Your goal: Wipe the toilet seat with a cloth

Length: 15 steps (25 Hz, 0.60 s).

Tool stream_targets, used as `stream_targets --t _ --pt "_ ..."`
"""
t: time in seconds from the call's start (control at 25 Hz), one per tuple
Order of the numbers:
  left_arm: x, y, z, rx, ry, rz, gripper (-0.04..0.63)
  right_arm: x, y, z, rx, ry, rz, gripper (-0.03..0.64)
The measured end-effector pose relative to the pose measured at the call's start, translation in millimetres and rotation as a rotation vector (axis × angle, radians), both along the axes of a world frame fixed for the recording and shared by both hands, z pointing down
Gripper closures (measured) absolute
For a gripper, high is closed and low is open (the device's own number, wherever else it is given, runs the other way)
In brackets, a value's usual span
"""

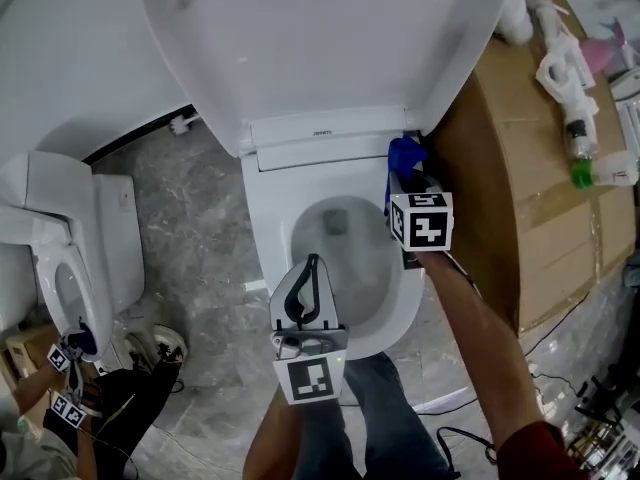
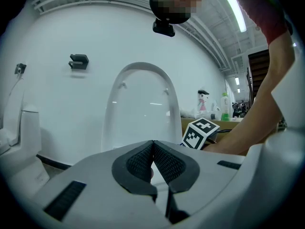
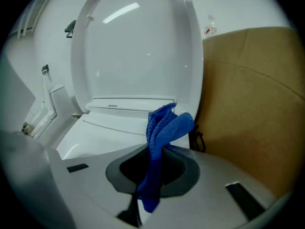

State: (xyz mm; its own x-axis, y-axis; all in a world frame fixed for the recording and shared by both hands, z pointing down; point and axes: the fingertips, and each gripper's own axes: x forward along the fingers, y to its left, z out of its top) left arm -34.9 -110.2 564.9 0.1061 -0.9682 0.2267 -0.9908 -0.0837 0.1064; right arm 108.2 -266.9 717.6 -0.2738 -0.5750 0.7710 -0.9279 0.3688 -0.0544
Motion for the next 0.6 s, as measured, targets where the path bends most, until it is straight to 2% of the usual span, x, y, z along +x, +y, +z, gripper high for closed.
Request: stream_targets --t 0.6 --pt "16.4 20.7 -10.8 0.028 0.011 0.031 0.58 41.3 64.1 2.5 0.0 0.02 0.047 0.56"
